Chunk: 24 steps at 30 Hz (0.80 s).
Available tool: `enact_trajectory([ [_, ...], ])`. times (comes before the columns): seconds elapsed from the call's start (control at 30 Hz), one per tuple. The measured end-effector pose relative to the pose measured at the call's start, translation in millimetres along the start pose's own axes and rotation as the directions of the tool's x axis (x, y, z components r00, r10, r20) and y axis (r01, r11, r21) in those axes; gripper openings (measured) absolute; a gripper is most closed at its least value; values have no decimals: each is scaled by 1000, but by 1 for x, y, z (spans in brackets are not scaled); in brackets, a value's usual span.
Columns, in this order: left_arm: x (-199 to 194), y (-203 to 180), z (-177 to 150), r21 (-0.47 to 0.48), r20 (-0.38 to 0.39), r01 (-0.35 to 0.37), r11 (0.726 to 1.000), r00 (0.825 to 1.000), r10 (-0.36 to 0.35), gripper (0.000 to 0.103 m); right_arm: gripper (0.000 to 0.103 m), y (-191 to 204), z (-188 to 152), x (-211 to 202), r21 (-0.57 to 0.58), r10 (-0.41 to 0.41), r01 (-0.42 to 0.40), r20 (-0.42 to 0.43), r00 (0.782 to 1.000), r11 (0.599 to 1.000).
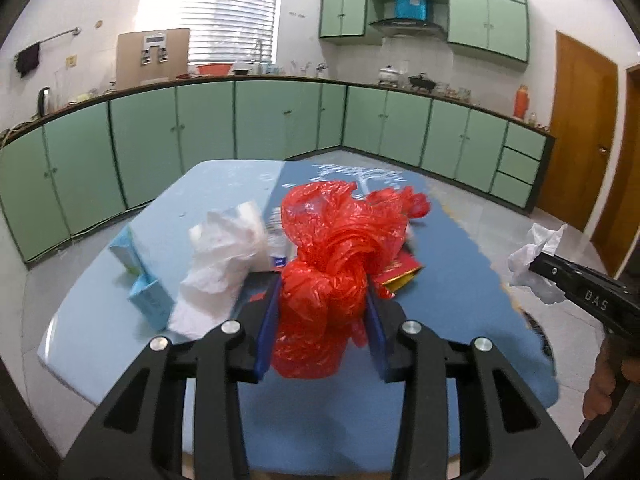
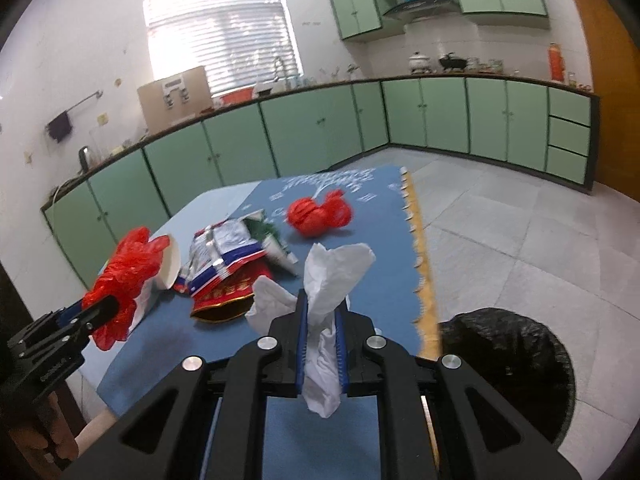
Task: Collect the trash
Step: 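Carry the tissue and red bag over the bin and release both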
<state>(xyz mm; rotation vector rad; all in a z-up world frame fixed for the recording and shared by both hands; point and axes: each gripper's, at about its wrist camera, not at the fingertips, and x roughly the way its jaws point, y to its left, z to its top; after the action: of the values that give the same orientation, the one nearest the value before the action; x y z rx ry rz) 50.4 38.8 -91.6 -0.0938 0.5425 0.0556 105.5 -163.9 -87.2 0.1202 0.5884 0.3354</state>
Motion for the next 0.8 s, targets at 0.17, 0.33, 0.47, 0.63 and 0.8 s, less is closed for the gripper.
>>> enact_trajectory([
  [0.17,7,-24,9,22,3,84,996,996,-84,37,12,-24,3,-17,31,-64,63,29,998,997],
  [0.33,22,-68,19,57,-1,193,980,981,-193,37,12,-52,2,-35,65,-147,144,54,988,987],
  [0.47,35,-106,22,83,-20,288,954,958,-288,37,12,-80,1,-48,104,-216,208,64,974,972],
  [0.63,58,-167,19,123,-70,403,907,915,-397,37,12,-125,-7,-60,177,-297,285,47,954,942],
  [0.8,82,-211,14,156,-109,457,876,889,-444,37,12,-157,-20,-62,216,-363,352,15,932,911],
])
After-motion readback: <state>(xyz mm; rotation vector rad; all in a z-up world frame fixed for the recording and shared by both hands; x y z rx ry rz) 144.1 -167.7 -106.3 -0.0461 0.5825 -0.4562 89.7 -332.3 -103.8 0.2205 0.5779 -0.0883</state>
